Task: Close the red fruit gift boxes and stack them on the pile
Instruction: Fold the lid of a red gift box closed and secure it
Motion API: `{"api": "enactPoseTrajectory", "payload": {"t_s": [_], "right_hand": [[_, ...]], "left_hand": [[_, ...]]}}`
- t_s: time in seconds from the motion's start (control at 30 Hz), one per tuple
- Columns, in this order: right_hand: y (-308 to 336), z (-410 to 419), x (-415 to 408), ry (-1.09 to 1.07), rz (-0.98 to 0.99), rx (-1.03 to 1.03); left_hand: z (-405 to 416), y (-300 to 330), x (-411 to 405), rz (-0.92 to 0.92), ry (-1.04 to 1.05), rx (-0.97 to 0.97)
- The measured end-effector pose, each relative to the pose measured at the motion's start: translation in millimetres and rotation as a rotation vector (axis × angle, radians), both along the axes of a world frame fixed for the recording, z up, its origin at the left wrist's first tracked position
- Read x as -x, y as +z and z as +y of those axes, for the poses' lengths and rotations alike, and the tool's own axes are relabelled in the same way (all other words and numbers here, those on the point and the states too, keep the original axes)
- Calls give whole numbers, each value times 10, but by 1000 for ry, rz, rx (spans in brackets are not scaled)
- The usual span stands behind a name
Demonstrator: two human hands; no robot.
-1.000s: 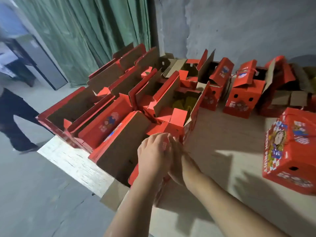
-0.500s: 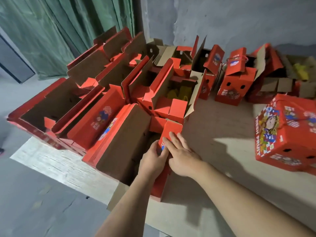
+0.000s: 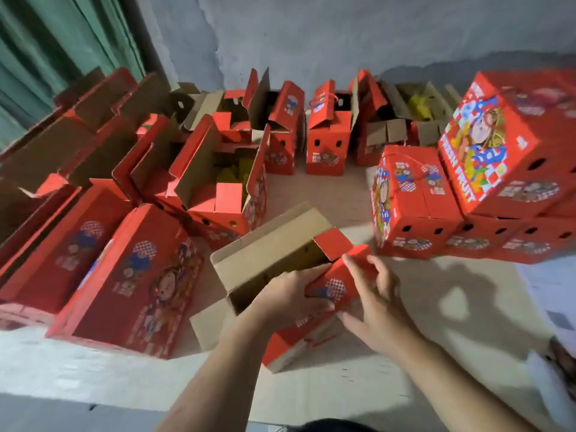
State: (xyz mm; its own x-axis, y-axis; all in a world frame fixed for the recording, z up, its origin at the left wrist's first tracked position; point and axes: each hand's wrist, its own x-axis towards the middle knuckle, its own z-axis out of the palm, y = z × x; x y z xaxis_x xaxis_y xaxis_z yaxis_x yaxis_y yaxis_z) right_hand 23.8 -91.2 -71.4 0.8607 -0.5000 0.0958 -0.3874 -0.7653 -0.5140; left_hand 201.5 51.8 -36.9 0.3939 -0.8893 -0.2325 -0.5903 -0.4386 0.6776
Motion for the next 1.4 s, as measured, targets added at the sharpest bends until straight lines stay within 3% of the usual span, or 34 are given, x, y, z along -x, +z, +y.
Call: {"api": "enactPoseTrajectory", "payload": {"t_s": [0.2,0.3,0.37,0.5,0.57,0.7,0.87,0.93,1.1,1.2,1.27,1.33,1.4], "right_hand": [[-37,-652,1145,-372,-192,33],[-34,-924,1502,-455,-300,67],[-46,-1051,1681,-484,-316,56],[-135,-1221,2035,-332,-296,-37],[-183,-1252,2147,-249,-343,-100],[-265,-1132,2167,-300,-477,-307],[-372,-1095,2319,-307,-658,-544],[-344,-1168,2353,-302,-662,-587],[-54,-1420,2256,-410,-536,-822],[131,-1561,2162,-348,-318,-942],[196,-1641,2077,-268,-115,-885],[202,-1681,2058,-202,47,-865],[186,-1656,2131,-134,80,-944]], "left_hand": [[-972,276,907,-434,-384,84],[-1256,327,1294,-628,-440,220],[-1330,319,1491,-656,-426,270],[-1288,299,1774,-595,-312,366],[-1228,324,1826,-570,-190,252],[-1057,270,1753,-493,22,10],[-771,177,1540,175,187,-116],[-685,84,1523,289,255,-128],[-712,-26,1526,825,733,126],[-792,-60,1476,860,810,197],[-820,-86,1487,833,791,304],[-805,-113,1481,611,701,398],[-797,-102,1475,457,503,383]]}}
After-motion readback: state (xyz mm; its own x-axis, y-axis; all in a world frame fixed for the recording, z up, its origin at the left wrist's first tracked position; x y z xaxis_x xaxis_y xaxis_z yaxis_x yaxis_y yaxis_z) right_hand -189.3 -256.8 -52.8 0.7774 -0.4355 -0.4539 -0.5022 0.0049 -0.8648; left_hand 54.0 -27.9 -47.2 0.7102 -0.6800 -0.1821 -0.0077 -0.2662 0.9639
